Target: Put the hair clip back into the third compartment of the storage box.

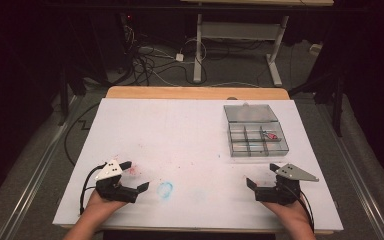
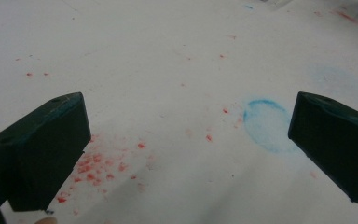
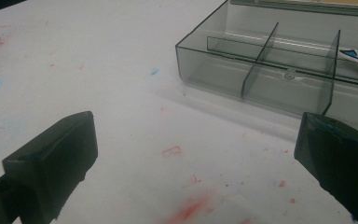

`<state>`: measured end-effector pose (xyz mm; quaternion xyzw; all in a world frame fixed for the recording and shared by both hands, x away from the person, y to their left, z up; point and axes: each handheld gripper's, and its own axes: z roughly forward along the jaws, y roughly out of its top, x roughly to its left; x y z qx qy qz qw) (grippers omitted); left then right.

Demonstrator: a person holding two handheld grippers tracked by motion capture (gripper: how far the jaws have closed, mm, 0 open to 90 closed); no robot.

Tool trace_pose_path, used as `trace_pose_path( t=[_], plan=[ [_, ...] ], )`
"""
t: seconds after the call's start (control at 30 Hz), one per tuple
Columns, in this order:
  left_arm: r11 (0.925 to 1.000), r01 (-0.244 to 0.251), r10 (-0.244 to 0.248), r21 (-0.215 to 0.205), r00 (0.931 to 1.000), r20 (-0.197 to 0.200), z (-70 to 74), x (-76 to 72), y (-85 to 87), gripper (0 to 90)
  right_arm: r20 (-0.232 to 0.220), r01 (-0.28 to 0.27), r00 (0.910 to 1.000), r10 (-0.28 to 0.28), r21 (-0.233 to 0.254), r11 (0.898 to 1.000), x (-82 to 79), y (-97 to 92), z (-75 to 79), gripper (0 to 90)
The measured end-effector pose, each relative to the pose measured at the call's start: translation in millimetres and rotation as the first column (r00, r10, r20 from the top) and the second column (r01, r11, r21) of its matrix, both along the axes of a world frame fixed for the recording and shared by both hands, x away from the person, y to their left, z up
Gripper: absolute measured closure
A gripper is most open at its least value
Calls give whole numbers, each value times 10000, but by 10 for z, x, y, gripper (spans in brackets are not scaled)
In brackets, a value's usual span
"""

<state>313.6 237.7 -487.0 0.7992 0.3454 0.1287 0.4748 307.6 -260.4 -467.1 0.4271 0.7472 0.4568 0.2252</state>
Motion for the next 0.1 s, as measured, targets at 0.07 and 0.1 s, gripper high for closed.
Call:
trace_pose_path(
  t=[0.07,0.1],
  plan=[
    [10000,-38,38,3,10000,9,1,-3,-1,0,-15,-3,10000,3,-22,10000,9,-3,-14,6],
    [10000,-47,47,5,10000,11,2,-5,0,0,-6,-27,10000,27,-33,10000,14,-4,-21,6]
  ],
)
